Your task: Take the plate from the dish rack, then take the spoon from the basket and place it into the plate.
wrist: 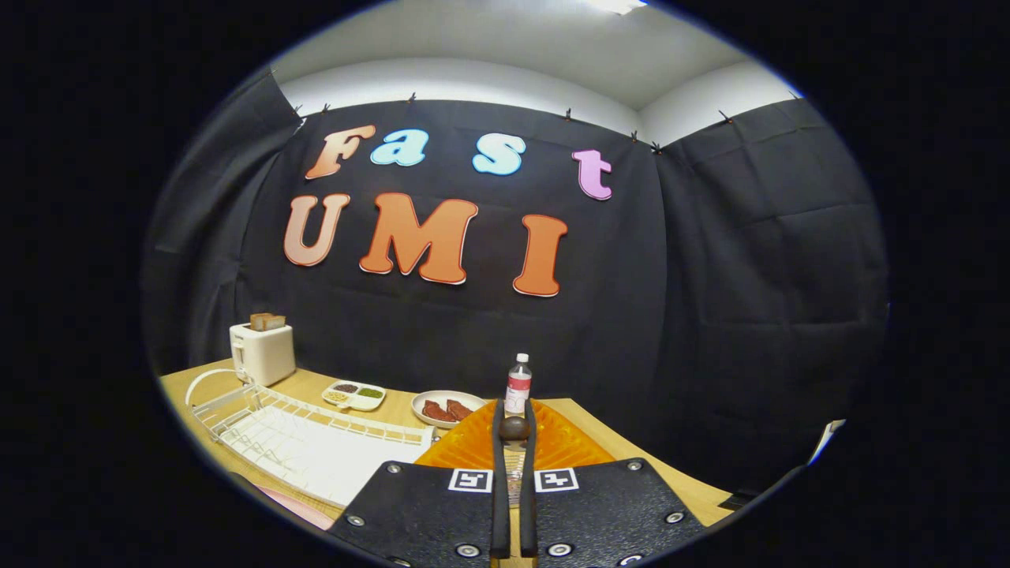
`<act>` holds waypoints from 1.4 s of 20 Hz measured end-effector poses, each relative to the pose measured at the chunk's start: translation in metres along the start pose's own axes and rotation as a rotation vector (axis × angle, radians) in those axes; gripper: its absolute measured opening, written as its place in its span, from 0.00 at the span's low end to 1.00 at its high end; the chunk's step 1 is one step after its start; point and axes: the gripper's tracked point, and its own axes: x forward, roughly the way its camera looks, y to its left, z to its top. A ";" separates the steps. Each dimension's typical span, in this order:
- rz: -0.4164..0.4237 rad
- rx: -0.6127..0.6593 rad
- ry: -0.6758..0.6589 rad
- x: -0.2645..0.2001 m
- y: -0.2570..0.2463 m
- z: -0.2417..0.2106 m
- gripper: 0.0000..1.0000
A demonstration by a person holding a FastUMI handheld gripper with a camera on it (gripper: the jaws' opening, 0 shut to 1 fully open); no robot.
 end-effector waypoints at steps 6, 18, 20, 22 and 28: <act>0.142 0.063 -0.003 -0.068 0.059 0.000 0.05; 0.348 0.089 0.073 -0.154 0.162 -0.065 0.05; 0.365 0.088 0.082 -0.159 0.174 -0.075 0.05; 0.378 0.086 0.107 -0.162 0.182 -0.089 0.05; 0.392 0.116 0.154 -0.158 0.195 -0.110 0.05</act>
